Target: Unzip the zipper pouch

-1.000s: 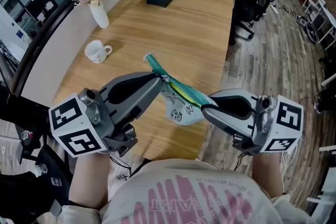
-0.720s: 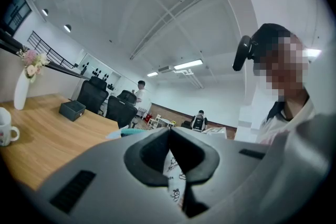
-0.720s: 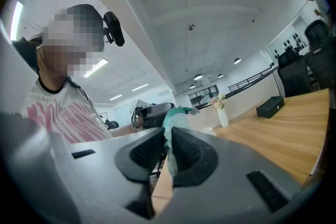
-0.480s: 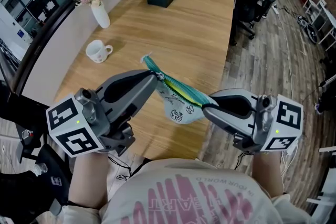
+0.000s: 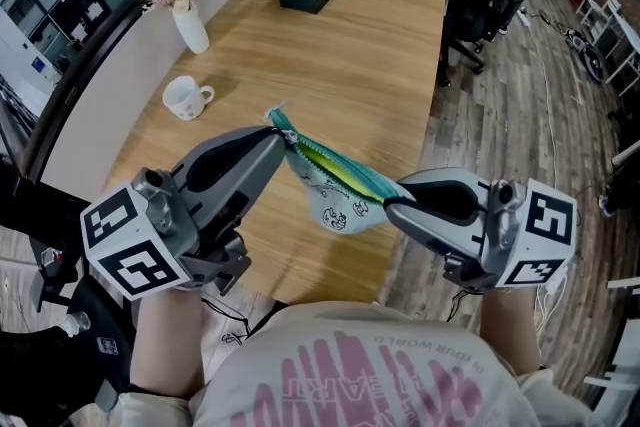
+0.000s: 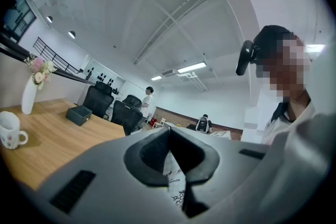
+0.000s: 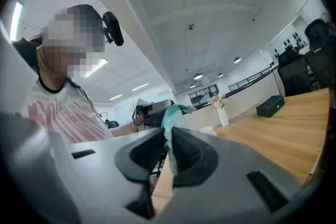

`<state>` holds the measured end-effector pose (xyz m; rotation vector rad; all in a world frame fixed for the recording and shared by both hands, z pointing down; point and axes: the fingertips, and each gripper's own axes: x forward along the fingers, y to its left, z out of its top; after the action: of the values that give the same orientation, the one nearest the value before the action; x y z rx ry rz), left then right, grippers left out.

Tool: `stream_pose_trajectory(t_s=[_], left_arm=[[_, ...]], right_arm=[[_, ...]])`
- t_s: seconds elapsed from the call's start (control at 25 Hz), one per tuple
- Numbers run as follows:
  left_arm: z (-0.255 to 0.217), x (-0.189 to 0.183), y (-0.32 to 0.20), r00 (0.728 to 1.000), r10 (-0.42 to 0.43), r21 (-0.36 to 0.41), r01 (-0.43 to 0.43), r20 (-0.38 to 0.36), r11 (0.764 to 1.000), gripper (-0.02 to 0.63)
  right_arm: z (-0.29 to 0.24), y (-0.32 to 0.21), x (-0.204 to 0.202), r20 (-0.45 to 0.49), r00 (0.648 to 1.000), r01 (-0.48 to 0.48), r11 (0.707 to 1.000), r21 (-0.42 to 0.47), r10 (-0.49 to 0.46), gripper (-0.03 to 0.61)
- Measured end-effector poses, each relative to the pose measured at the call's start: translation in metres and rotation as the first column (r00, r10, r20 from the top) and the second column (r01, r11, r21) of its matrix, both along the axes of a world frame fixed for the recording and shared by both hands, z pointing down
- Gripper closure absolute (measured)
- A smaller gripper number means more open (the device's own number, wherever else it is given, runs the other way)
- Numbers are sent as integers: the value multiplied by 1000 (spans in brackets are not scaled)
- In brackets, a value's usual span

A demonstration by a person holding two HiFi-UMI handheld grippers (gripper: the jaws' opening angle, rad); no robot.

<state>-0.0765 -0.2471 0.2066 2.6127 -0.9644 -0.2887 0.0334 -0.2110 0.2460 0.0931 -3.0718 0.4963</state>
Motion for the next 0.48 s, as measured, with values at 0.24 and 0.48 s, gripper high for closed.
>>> stream_pose_trajectory(t_s=[0.24,0.48], left_arm=[[-3,-7,-1,1000,-13,8,13,-5,1000,607],[-2,-9,-1,1000,-24,9,24,-9,1000,607]], right_arm=[[2,-2,1,0,1000,-8,1000,-7,8,538],[5,-2,2,-2,1000,-11,1000,-9,11,538]])
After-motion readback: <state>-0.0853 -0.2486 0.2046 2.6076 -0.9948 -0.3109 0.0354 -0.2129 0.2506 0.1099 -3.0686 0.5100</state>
